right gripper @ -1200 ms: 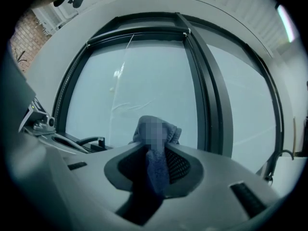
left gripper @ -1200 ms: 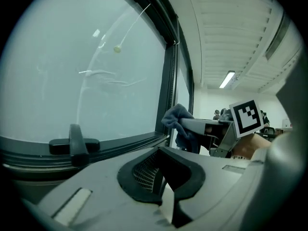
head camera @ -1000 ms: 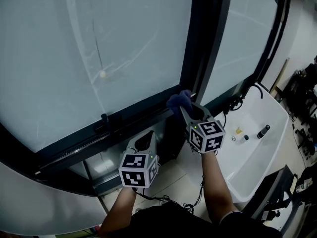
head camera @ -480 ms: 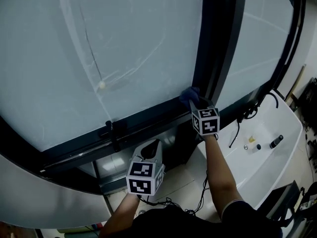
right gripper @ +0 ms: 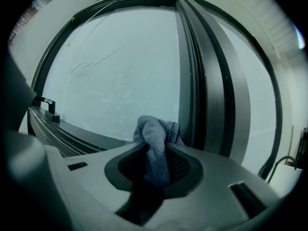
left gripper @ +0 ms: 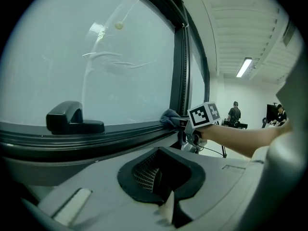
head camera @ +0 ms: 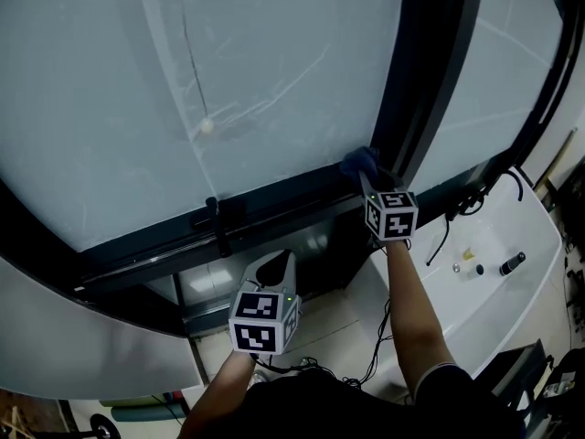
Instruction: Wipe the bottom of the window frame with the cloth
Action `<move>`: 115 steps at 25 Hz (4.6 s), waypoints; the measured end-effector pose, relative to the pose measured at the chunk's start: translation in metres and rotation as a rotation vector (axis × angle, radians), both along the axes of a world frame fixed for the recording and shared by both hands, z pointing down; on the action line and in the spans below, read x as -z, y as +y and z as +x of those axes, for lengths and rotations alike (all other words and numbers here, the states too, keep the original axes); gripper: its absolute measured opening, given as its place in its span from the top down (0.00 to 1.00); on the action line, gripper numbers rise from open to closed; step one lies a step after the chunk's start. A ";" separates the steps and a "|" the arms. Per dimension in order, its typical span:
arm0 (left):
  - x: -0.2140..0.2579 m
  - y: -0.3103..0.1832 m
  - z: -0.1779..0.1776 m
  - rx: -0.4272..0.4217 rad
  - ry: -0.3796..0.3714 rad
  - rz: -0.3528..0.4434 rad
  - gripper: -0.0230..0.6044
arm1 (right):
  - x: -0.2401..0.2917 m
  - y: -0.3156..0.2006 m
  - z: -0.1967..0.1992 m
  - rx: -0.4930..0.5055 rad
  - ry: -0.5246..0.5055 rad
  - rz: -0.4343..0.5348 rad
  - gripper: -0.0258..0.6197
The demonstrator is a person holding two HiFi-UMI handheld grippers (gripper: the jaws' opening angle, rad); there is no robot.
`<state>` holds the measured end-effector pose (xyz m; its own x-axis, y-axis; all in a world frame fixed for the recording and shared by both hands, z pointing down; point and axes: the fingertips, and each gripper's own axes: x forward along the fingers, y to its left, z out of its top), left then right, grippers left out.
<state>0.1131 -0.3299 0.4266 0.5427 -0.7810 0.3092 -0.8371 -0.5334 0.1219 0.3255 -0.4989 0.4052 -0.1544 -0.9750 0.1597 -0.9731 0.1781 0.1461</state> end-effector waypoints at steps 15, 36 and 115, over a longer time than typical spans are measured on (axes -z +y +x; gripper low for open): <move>-0.001 0.026 -0.101 0.161 0.051 0.004 0.95 | -0.006 0.038 -0.119 0.101 0.035 0.041 0.81; 0.006 0.047 -0.218 0.238 0.055 0.039 0.95 | -0.014 0.106 -0.278 0.165 -0.014 0.130 0.81; 0.005 0.109 -0.381 0.468 0.055 0.050 0.95 | -0.005 0.106 -0.555 0.450 0.353 -0.118 0.82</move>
<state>-0.2681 -0.2209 0.4214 0.1437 -0.9586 0.2458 -0.9818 -0.1069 0.1570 -0.2292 -0.3929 0.4097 -0.4670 -0.7983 0.3803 -0.6940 0.5974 0.4018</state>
